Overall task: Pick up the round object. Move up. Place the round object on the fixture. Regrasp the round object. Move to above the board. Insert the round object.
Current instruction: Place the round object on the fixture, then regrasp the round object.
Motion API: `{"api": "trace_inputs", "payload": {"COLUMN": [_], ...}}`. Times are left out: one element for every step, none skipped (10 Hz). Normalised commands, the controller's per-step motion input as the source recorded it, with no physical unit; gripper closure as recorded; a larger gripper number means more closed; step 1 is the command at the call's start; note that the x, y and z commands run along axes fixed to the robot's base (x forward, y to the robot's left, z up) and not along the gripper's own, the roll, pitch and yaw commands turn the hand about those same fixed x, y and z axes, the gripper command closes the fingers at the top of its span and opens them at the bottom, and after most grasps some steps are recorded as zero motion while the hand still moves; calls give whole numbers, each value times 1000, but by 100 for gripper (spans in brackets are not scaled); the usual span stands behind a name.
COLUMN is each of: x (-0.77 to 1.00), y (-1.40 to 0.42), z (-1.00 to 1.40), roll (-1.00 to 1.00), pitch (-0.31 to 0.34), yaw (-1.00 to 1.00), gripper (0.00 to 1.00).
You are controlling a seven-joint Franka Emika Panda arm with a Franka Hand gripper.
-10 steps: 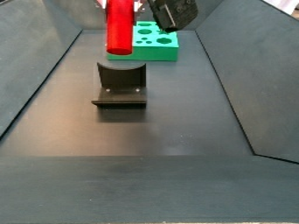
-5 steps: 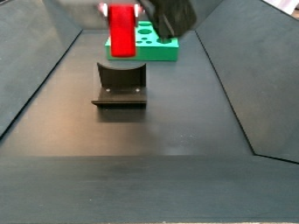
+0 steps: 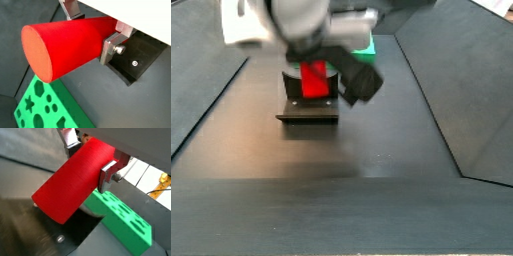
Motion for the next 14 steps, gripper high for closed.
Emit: {"api": "trace_inputs", "payload": {"x": [221,200,147,118,92,91,90,89,0,0,0,-7,-26,-34], "y": [145,132,94,102,64,62,56,53,-500,0,0,1,-3,-7], "z": [-1000,-902,-628,-525,-531,-531,-532,-532,-167,0,1000,1000,1000,1000], "roll": [-195,-177,-171,-120,-107,-106,-106,-107,0,0,50,55,67,70], "pitch": [47,15,-32,-58,-71,-72,-69,-68,0,0,-66,-59,-43,-16], "yaw": [-249,-235,-197,-171,-131,-102,-67,-56,0,0,-30,-20,5,28], "gripper": [100,100,100,100,100,100,100,100,100,0,0,0,0,0]}}
